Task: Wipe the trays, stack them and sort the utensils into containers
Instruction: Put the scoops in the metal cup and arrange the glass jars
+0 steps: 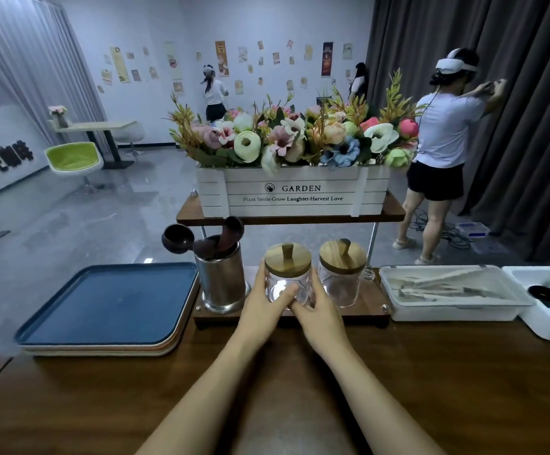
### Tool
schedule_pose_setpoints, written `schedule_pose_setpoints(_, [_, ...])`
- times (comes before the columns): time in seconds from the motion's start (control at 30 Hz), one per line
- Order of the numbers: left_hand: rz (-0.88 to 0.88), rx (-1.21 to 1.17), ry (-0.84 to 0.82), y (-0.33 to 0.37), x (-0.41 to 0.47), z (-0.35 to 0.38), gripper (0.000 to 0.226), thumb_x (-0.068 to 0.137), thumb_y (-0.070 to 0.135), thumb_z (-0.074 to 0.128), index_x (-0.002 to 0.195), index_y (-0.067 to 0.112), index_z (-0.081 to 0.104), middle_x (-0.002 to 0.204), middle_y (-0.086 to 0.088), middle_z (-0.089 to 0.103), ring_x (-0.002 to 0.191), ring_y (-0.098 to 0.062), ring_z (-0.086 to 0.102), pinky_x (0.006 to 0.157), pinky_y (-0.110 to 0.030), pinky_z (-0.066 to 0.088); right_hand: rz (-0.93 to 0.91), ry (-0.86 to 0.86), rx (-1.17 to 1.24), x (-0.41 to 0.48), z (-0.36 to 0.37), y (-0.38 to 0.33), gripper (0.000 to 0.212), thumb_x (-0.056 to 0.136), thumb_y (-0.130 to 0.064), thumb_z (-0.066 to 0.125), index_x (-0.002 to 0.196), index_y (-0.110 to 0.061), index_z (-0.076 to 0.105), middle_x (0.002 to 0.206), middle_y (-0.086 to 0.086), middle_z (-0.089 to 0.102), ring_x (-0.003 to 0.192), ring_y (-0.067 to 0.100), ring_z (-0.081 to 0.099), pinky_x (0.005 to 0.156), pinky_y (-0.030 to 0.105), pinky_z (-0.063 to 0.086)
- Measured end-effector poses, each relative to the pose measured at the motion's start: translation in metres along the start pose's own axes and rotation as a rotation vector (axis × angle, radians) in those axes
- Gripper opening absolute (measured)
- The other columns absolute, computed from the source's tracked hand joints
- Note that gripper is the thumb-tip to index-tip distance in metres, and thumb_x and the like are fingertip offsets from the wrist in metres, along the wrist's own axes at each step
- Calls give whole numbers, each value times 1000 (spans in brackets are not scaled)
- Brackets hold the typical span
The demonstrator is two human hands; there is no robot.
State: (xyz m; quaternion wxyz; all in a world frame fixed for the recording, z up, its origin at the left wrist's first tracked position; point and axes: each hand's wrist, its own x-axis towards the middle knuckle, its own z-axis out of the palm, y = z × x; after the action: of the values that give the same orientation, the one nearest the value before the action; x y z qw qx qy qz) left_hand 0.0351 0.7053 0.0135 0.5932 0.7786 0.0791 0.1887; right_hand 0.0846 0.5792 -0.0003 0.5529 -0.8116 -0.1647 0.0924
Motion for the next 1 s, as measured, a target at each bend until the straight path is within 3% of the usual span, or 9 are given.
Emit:
schedule_pose_setpoints(0.1, [20,-45,19,6,-10,0,63,92,35,74,148,36,44,139,15,62,132,-6,56,114,-46,44,-10,-15,18,-5,-3,-4,93,71,-68,60,150,-61,12,148,-17,51,130,14,54,102,44,50])
schedule_pose_setpoints(0.17, [26,-61,30,7,-21,0,64,92,32,75,149,36,44,140,12,62,132,-9,56,114,-49,44,-14,-26,34,-11,-5,-1,87,75,-60,62,150,-59,19,142,-18,56,127,11,56,102,43,51])
schedule_pose_setpoints(0.33, [47,-60,66,12,-52,6,72,92,25,76,153,39,39,143,12,59,134,-8,54,114,-47,43,-62,-3,94,-38,-16,4,73,89,-32,67,150,-53,33,118,-34,59,103,-21,55,95,21,48])
schedule_pose_setpoints(0.5, [43,-67,37,24,-87,27,69,93,25,75,151,39,40,141,14,61,133,-7,55,114,-42,43,-95,-37,162,-75,-43,13,68,90,-32,72,144,-57,39,117,-28,68,106,-15,60,90,15,50])
schedule_pose_setpoints(0.57, [47,-67,28,29,-100,43,66,94,30,71,151,41,40,140,16,61,131,-5,56,114,-37,43,-96,-32,194,-90,-59,20,68,91,-24,73,144,-52,41,113,-28,69,102,-16,62,80,7,48])
schedule_pose_setpoints(0.67, [27,-89,21,33,-118,76,66,93,39,66,153,42,38,138,19,62,130,-2,56,114,-37,44,-96,-13,195,-111,-91,35,70,90,-12,73,139,-52,42,102,-38,68,102,-17,61,82,4,46])
schedule_pose_setpoints(0.77, [21,-88,15,34,-134,120,72,89,52,65,155,42,35,139,21,61,131,-1,55,112,-33,43,-84,12,172,-128,-130,56,71,89,-15,74,142,-51,43,114,-30,68,110,-14,59,90,6,46])
schedule_pose_setpoints(0.9, [17,-102,19,40,-154,186,80,85,58,66,156,44,32,139,23,61,133,-1,54,109,-28,40,-64,6,146,-153,-186,86,76,82,-37,75,150,-42,41,120,-22,69,115,-7,61,106,29,48])
schedule_pose_setpoints(1.0, [-3,-117,42,51,-172,233,87,84,59,69,159,36,30,141,22,59,134,-3,53,112,-30,40,-61,15,121,-171,-229,104,76,85,-30,76,152,-35,40,123,-21,68,117,-5,61,107,34,49])
